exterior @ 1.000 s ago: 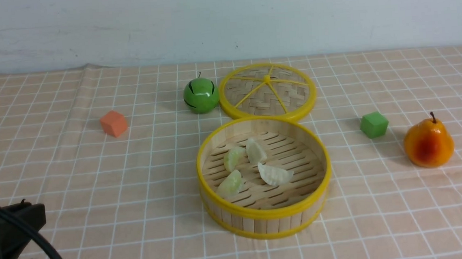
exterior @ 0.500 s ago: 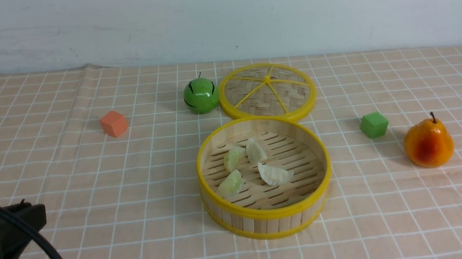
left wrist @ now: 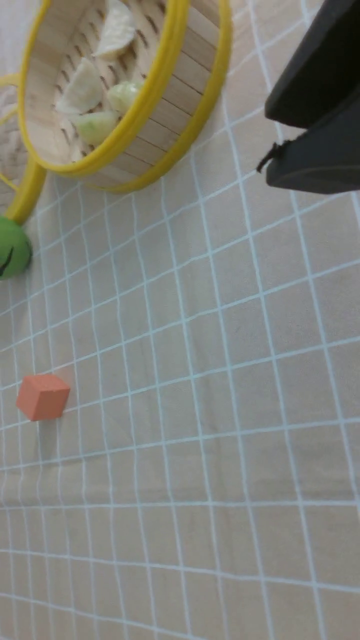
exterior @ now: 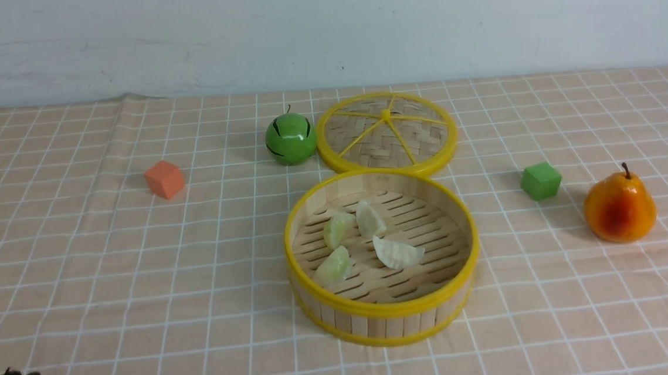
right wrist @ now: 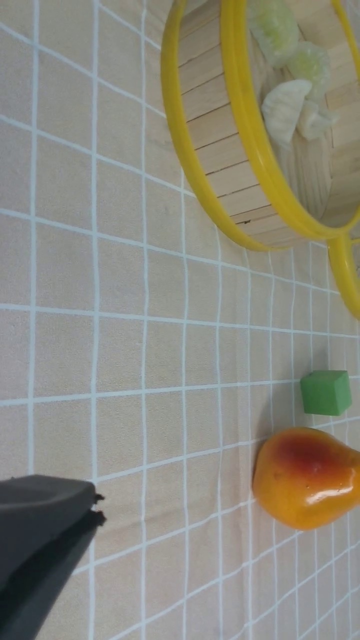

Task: Put the dumplings into the steamer on the table with the brown tablecloth.

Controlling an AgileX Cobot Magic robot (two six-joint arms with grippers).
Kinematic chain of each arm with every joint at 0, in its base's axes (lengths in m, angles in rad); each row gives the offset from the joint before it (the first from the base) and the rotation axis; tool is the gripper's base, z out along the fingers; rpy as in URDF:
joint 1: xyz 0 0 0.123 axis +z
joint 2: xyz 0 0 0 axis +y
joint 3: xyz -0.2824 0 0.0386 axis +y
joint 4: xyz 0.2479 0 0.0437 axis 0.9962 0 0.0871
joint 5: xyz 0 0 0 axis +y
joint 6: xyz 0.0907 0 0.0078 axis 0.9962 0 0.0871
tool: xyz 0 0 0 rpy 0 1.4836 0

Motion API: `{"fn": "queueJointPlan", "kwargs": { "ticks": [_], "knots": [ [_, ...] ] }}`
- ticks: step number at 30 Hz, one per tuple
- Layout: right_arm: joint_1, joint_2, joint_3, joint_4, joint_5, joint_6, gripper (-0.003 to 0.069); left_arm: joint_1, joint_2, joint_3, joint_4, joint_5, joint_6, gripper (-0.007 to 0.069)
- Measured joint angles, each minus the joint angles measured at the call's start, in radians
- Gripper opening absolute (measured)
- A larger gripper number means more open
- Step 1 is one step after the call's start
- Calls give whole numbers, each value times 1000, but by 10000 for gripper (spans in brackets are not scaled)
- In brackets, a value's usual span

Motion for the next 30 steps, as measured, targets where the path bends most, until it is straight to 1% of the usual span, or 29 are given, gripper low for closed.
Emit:
{"fn": "queueJointPlan", "kwargs": {
  "ticks": [1, 3, 6, 8, 9, 10, 13, 15, 17, 21, 30],
  "knots": [
    [0, 0, 0, 0, 0, 0, 7, 8, -8, 7, -11, -15, 2, 108],
    [0, 0, 0, 0, 0, 0, 10, 117, -112, 100, -47, -127, 35, 70],
    [0, 0, 0, 0, 0, 0, 14, 231, -212, 211, -74, -239, 94, -8],
    [0, 0, 0, 0, 0, 0, 15, 300, -273, 244, -119, -223, 133, -14],
    [0, 0, 0, 0, 0, 0, 15, 306, -278, 244, -125, -216, 133, -14],
    [0, 0, 0, 0, 0, 0, 18, 343, -302, 247, -173, -152, 161, -14],
    [0, 0, 0, 0, 0, 0, 22, 371, -310, 249, -249, -20, 209, -14],
    [0, 0, 0, 0, 0, 0, 23, 374, -310, 255, -275, 27, 252, -14],
    [0, 0, 0, 0, 0, 0, 26, 374, -310, 256, -286, 32, 302, -14],
    [0, 0, 0, 1, 0, 0, 32, 376, -310, 256, -306, 33, 358, -14],
    [0, 0, 0, 2, 0, 0, 43, 376, -310, 256, -319, 35, 366, -14]
  ]
}}
